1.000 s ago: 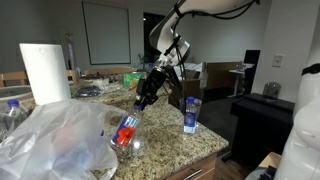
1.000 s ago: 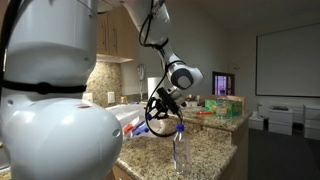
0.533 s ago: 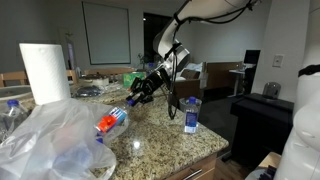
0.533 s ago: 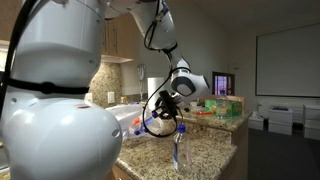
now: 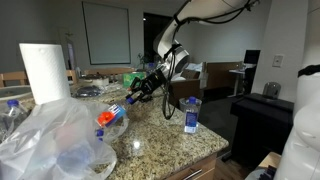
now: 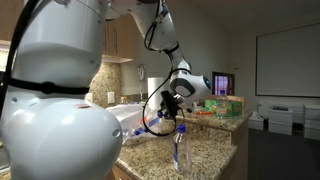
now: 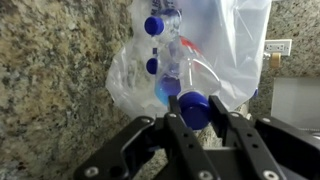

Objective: Pick up the bottles on the counter and put them in the plastic bag

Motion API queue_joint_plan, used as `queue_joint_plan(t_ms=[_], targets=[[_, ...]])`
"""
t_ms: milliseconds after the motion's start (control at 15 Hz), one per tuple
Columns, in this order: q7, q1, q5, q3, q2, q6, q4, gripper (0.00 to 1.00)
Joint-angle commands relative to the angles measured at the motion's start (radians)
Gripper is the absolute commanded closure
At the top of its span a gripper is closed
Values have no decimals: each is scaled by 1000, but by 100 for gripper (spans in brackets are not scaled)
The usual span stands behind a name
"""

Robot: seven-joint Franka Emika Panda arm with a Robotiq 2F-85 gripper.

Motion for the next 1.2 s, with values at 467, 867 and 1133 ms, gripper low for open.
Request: queue_joint_plan(t_ms=[467,867,1133], targets=[[165,14,-56,8,-11,61,-13,91],[163,6,-38,11,-11,21,-8,91],[159,-4,-47,7,-10,-74,-3,91]])
